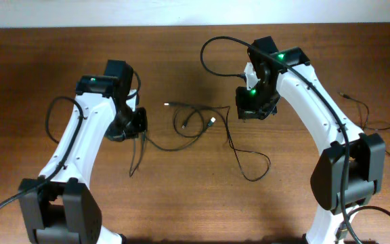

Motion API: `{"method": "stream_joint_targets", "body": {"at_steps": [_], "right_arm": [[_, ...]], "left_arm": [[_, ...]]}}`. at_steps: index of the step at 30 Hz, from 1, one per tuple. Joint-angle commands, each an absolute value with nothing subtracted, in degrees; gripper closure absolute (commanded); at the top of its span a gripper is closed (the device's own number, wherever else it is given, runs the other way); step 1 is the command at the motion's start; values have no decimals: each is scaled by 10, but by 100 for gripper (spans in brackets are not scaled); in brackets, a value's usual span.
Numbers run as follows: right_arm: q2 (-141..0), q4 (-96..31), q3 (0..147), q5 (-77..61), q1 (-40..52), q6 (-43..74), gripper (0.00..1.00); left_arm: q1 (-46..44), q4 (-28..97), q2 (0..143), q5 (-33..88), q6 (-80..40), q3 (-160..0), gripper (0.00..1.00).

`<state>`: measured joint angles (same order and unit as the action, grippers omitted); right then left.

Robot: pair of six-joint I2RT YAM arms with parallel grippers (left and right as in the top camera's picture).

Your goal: Untangle cables

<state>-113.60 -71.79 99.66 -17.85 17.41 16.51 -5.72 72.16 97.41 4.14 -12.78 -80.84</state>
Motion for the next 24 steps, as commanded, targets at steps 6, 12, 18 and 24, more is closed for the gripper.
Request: {"method": "stream_joint_targets", "body": {"at_steps": [6,12,18,24], "right_arm": [[-1142,-704,1003,-166,176,163,91],[-1142,-687,1003,-128,176,163,81],[-1142,-677,1003,-128,176,163,81],[-1142,-677,1003,-128,176,163,81]], "left_arm": [[-87,711,975,54,-137,-804,10],[-134,685,976,54,-171,-795,5],[-166,661,982,51,-255,-795,13],[-214,634,1063,52,-276,-795,20]]}}
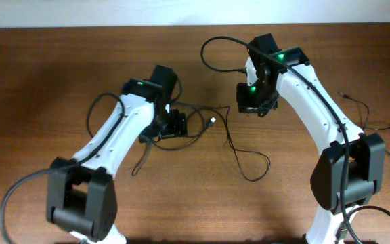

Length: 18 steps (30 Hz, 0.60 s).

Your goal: Untangle cables

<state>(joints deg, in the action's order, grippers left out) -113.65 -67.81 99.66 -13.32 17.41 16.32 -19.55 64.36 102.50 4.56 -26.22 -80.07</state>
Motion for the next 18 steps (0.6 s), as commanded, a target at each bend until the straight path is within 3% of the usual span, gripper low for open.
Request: {"method": "stream_joint_targets", "body": {"at_steps": [1,6,10,13,14,15,17,18], "right_arm": [[-1142,-677,1003,-128,176,163,81],[-1142,-688,1003,-102,176,163,73],[-1142,-688,1003,-102,175,164,70],[-1142,-689,1003,-102,175,165,69],[-1142,-690,1003,-102,175,165,75],[-1142,-692,1003,-102,172,165,96],[-1140,-703,1003,-103,158,165,96],[-1140,-712,1003,-110,143,165,76]], "left_arm": [[-228,620,1088,51,-270,-795,27],[-263,558,1174,15,-128,-795,31],[-265,544,1212,-15,-96,-795,35],[-265,543,1228,-15,-92,-795,72],[-265,543,1228,-15,-92,-795,91],[-265,547,1228,-15,-91,-795,98],[-264,562,1224,-15,-80,-795,100],[-262,584,1213,-15,-80,-797,100]]}}
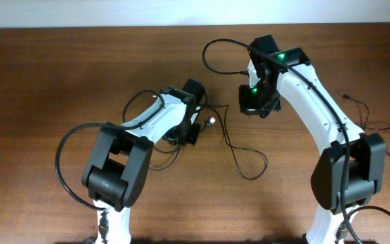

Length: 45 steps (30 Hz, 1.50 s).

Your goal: Untangle cables

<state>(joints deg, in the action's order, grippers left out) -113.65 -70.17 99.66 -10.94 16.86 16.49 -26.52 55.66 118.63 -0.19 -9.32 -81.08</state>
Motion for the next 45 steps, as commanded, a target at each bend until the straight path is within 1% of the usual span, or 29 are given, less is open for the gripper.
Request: {"method": "stream_joint_targets", "body": {"at_steps": [1,2,3,4,7,8,11,13,15,18,20,21,25,31,36,37,38,39,40,41,45], "right_arm": [[-1140,-719,1003,-109,131,165,48],[-1140,-727,1003,-109,119,165,40],[-1140,-733,1003,-109,110,165,36],[-1140,-738,1003,-109,107,165,35],[-1140,-753,1001,-109,110,165,6],[-1140,-750,995,-110,112,165,1],[-1140,-748,976,-133,120,165,0],[-1140,-744,961,-137,133,165,0],[-1140,-722,932,-144,160,170,1],[-1140,-661,867,-150,202,203,1],[-1140,-597,808,-150,237,210,1],[-1140,-565,773,-150,258,234,1],[-1140,-479,692,-150,319,278,1],[-1140,-429,662,-148,399,295,1],[-1140,-425,662,-146,406,294,1],[-1140,-426,662,-146,406,295,1],[-1140,-427,662,-146,406,294,1],[-1140,-427,662,-146,406,294,1],[-1140,-427,662,-146,406,295,1],[-1140,-427,662,-146,406,294,1],[-1140,-427,662,-146,406,294,1]], "left_arm": [[-258,600,1194,-15,-80,-798,100],[-254,608,1160,-15,-80,-798,100],[-249,616,1114,-15,-80,-798,100],[-246,621,1089,-15,-80,-798,100],[-226,651,958,-16,-80,-800,100],[-215,651,915,-15,-81,-801,100],[-184,628,788,-15,-93,-809,100],[-169,585,707,-15,-146,-809,100],[-167,535,649,-15,-186,-809,100],[-167,492,607,-15,-217,-809,100],[-167,494,606,-15,-217,-809,100],[-167,503,611,-15,-217,-809,100],[-167,533,645,-10,-217,-809,100],[-167,572,710,7,-218,-809,100],[-167,604,736,18,-218,-809,100],[-167,608,736,26,-218,-809,99],[-167,611,736,40,-218,-809,95],[-167,609,736,48,-219,-809,95],[-167,607,737,48,-219,-809,99],[-167,608,739,48,-218,-809,100],[-167,619,744,52,-218,-807,100]]}}
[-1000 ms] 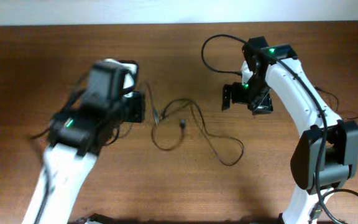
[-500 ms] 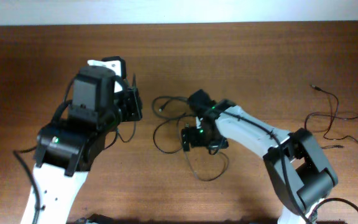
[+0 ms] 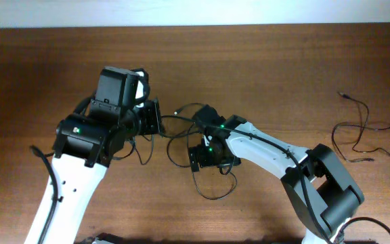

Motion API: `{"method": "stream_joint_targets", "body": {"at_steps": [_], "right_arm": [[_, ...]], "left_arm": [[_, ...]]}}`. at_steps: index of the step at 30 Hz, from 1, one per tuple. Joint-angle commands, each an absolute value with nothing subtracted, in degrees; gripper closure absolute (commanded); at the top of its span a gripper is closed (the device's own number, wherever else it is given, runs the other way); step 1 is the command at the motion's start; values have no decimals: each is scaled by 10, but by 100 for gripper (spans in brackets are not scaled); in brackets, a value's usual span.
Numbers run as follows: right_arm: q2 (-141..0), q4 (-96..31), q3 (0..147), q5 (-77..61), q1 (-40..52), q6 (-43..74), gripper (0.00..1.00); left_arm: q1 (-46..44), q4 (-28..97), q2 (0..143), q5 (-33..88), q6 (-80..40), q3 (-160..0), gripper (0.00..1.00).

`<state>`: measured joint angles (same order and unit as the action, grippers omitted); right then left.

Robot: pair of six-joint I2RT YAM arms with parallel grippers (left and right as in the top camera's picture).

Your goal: Untangle cables

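A thin black cable (image 3: 181,108) lies in tangled loops at the table's middle, with a lower loop (image 3: 217,190) toward the front. My left gripper (image 3: 153,118) is raised at the tangle's left end, and a strand runs straight from its fingers, so it looks shut on the cable. My right gripper (image 3: 206,153) points down into the tangle's right side, above the lower loop. Its fingers are hidden under the wrist.
A second thin dark cable (image 3: 363,132) lies in loose loops at the right edge, its plug end (image 3: 342,95) toward the back. The white right arm (image 3: 269,146) stretches low across the table from the front right. The left arm (image 3: 80,142) fills the front left.
My right gripper has moved from the back centre down and left into the tangle. The left arm now stands raised, with its gripper at the tangle's left. The cable loops sit further left and forward.
At first my left gripper was left of the tangle and my right hung behind it. The left then stood over the tangle, later at its centre. Now the left is raised at the tangle's left end and the right is down in the shifted tangle.
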<state>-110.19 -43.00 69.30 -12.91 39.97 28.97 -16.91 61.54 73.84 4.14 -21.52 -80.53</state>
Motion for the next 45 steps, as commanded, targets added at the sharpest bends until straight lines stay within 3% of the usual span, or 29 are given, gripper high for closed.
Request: {"method": "stream_joint_targets", "body": {"at_steps": [1,8,11,23,30,36,40,45], "right_arm": [[-1140,-428,662,-146,406,295,1],[-1116,-437,662,-127,403,292,1],[-1092,-453,662,-91,404,295,1],[-894,-547,662,40,404,326,1],[-875,-556,662,33,404,326,2],[-875,-675,662,-3,405,326,1],[-875,-674,663,0,404,290,1],[-788,-674,665,-6,340,270,2]], "left_arm": [[-167,620,746,52,-218,-806,100],[-168,623,770,53,-219,-806,100],[-168,623,794,115,-218,-806,100],[-168,622,882,174,-219,-807,100],[-172,616,882,171,-229,-807,100],[-173,571,882,172,-238,-807,100],[-173,573,882,172,-238,-806,100],[-171,556,882,163,-237,-811,100]]}}
